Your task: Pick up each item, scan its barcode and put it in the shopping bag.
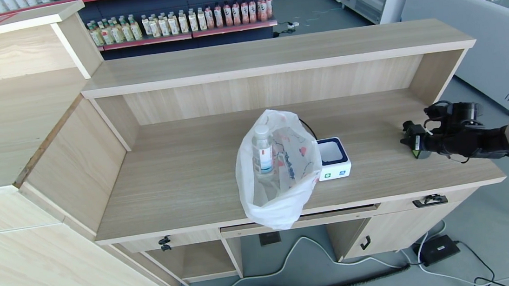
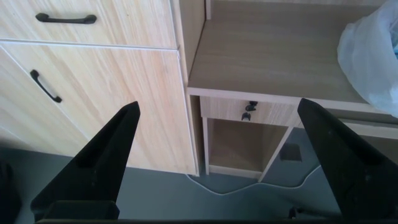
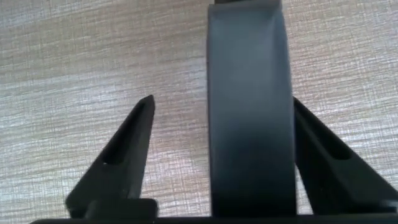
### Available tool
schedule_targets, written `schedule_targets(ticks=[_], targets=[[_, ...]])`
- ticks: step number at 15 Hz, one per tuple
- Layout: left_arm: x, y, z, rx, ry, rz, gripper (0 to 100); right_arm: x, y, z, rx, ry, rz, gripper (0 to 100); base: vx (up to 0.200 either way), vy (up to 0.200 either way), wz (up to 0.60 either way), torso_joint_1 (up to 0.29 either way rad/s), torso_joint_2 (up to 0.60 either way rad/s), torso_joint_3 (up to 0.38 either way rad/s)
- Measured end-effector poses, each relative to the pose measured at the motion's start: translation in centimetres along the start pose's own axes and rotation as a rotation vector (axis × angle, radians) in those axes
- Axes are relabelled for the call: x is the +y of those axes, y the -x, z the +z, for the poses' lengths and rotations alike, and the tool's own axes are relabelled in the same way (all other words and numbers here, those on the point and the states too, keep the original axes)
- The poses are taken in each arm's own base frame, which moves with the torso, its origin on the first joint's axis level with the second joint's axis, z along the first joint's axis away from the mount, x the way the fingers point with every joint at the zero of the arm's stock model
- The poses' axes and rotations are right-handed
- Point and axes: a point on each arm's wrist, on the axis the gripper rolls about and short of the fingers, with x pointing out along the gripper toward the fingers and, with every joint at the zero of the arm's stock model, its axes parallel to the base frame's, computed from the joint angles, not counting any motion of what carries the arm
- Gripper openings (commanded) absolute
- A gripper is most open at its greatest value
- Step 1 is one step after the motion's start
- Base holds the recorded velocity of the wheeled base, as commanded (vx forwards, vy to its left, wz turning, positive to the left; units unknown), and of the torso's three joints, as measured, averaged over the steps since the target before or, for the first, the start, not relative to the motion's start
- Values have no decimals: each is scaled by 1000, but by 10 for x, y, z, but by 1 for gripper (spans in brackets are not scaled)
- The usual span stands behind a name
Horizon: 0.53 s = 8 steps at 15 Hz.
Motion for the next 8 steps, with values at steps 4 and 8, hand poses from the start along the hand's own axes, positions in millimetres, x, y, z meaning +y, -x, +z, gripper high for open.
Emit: schedule_targets(ticks=[4, 8], targets=[[0, 0, 0, 0, 0, 0, 100, 2, -2, -3, 5, 1, 5, 0, 0, 0, 0, 0, 0, 0], [0, 0, 0, 0, 0, 0, 100, 3, 2, 6, -17, 7, 4, 0, 0, 0, 0, 0, 0, 0]])
